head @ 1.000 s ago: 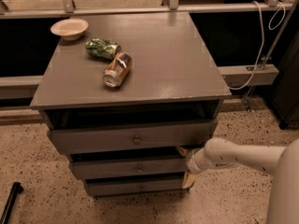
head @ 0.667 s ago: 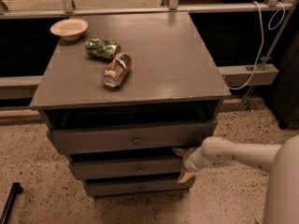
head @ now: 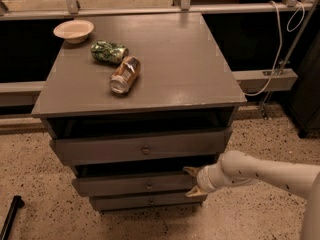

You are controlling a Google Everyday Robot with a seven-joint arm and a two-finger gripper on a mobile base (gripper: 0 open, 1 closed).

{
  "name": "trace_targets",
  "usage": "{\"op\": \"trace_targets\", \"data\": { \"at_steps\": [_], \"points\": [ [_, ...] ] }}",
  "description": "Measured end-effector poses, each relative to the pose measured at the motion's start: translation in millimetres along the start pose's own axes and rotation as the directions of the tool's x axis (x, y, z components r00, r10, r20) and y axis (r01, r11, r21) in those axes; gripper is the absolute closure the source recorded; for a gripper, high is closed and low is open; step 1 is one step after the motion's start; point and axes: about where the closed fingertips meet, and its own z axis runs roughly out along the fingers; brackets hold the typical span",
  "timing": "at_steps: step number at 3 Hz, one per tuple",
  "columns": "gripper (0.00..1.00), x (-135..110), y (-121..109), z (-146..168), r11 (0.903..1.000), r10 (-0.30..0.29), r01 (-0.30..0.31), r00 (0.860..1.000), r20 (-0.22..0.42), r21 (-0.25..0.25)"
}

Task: Open middle drawer

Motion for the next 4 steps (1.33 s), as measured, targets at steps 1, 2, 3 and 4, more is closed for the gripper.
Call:
{"op": "trace_targets", "data": {
  "at_steps": [1,2,3,4],
  "points": [
    [0.44,-3,-2,-5,1.0000,0.000,0.000,1.000,0.000,0.000],
    [0.35,-14,6,-15,0.9999,0.010,-0.010,1.000,0.023,-0.012],
    [0.20,-15,6,-15,0.9999,0.010,-0.010,1.000,0.023,-0.012],
    [0.00,-15,6,-15,0.9999,0.010,-0.010,1.000,0.023,-0.013]
  ]
}}
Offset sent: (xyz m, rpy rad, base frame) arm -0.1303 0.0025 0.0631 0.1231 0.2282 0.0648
